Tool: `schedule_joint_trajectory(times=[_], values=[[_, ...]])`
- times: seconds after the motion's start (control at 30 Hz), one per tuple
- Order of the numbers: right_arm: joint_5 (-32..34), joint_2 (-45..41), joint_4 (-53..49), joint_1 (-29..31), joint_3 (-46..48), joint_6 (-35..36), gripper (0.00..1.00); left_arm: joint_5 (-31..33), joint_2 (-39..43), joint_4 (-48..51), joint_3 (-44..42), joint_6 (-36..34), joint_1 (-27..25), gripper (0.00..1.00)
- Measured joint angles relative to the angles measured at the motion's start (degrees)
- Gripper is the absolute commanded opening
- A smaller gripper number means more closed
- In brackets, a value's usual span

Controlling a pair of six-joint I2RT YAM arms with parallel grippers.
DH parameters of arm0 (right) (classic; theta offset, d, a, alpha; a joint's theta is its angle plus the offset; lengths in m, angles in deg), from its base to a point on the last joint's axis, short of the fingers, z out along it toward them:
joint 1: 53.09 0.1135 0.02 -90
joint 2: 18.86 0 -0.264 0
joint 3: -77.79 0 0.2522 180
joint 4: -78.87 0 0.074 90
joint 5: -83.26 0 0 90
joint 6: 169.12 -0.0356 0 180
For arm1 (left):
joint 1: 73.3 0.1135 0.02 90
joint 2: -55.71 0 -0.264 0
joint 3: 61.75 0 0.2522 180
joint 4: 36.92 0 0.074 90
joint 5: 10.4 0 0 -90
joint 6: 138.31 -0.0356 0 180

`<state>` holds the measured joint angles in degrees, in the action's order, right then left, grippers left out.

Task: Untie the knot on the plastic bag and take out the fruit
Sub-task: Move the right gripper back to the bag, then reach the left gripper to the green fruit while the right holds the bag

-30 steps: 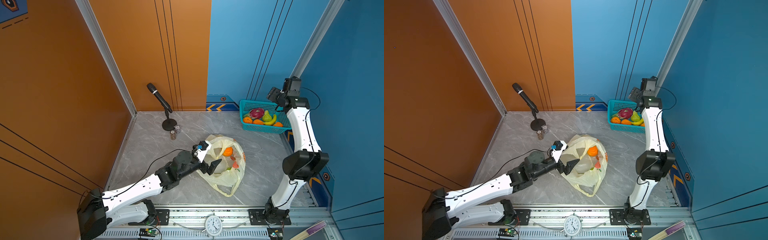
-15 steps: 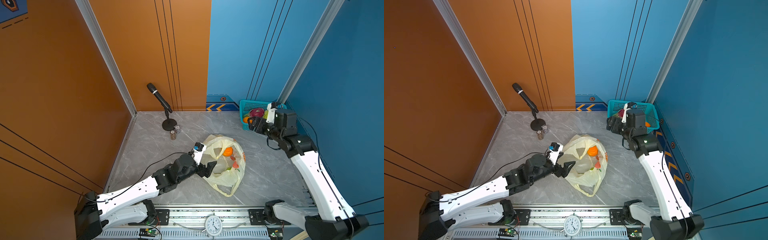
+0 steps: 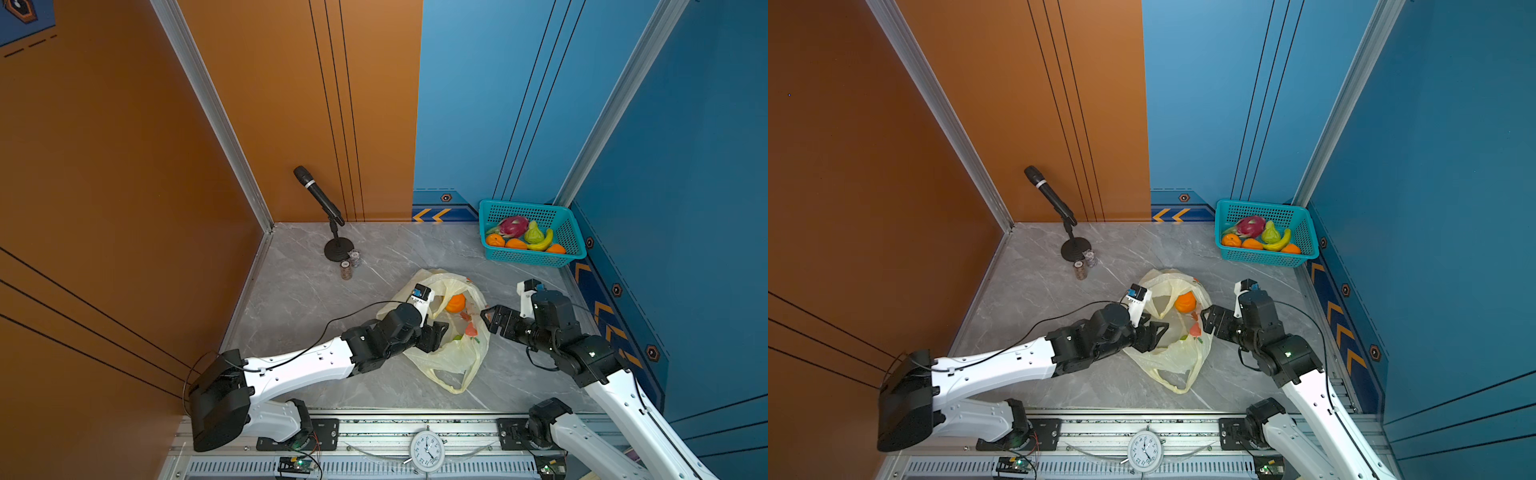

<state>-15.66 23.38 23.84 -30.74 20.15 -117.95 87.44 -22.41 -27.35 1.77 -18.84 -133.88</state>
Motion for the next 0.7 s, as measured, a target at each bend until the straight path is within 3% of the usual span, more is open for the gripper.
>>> schedule_joint_trajectory(times=[0.33,0.43,0.6,0.7], values=[[-1.40,4.98,6.88,5.05,9.03,-7.21,0.92,-3.48,-8.57,-0.20,1.51,1.09,-0.04,0.58],[-1.38,8.17,10.54,5.97,11.39,-8.63,0.82,-5.57,-9.18,-2.21,0.63,2.14,-0.13,0.58],[0.09,12.20,12.33,7.50,13.51,-9.40,0.48,-8.33,-11.52,-4.07,0.46,3.56,-0.24,0.61],[1.33,12.24,12.31,8.50,13.97,-8.98,0.40,-8.31,-11.96,-4.20,0.50,3.39,-0.24,0.66]])
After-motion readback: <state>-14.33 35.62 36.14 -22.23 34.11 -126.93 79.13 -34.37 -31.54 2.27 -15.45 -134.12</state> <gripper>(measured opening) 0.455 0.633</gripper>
